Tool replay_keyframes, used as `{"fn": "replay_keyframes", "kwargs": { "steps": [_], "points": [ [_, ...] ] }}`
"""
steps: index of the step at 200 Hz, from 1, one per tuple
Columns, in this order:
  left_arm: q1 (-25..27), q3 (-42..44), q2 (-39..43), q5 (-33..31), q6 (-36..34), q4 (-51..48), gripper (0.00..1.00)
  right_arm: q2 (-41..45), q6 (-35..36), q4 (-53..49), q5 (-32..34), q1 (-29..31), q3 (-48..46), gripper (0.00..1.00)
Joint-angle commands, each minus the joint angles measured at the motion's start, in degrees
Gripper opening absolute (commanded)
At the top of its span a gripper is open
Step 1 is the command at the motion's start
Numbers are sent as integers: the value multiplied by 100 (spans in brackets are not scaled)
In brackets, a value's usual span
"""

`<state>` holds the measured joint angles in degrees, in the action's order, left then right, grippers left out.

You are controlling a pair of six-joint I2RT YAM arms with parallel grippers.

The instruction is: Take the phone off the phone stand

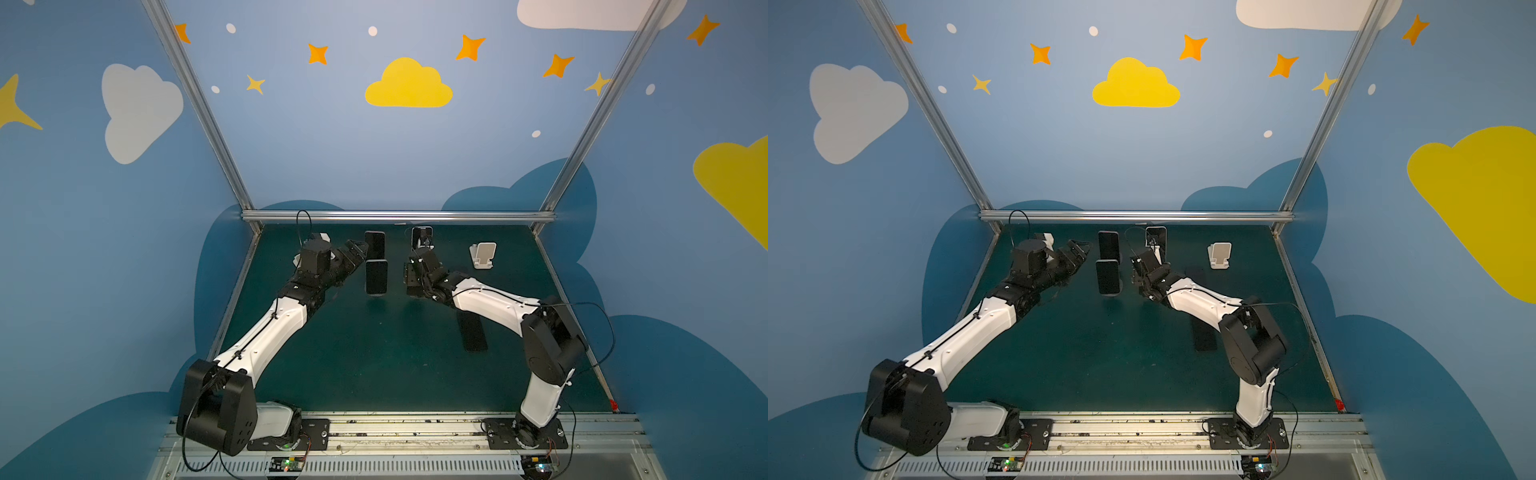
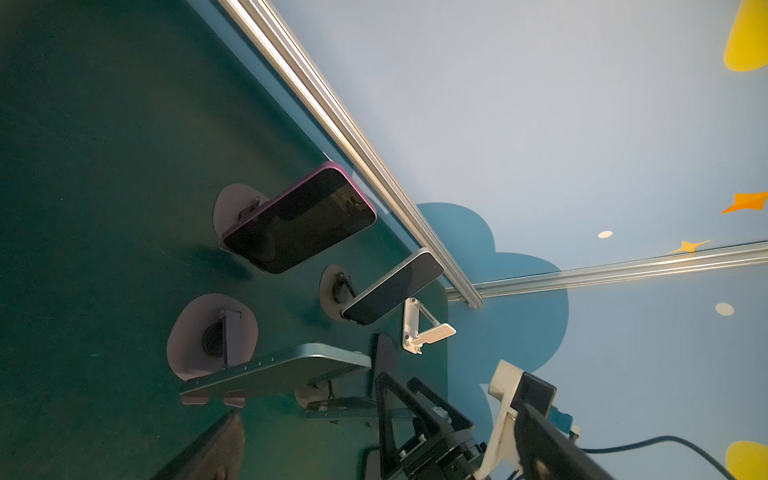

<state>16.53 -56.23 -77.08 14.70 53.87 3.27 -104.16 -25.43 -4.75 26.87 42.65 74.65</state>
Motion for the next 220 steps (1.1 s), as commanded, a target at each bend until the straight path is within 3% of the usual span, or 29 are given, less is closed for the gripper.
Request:
{"fn": "replay_keyframes", "kwargs": {
  "steps": [1, 167, 220],
  "points": [
    [8, 30, -33, 86, 1, 130, 100, 388, 136, 240, 9, 34, -27, 71],
    [296, -61, 18, 141, -219, 122, 100, 1960, 399, -227, 251, 161, -850, 70],
    [939, -156, 99, -4, -514, -50, 100, 2807, -75, -924, 261, 199, -1480, 70]
  ]
}}
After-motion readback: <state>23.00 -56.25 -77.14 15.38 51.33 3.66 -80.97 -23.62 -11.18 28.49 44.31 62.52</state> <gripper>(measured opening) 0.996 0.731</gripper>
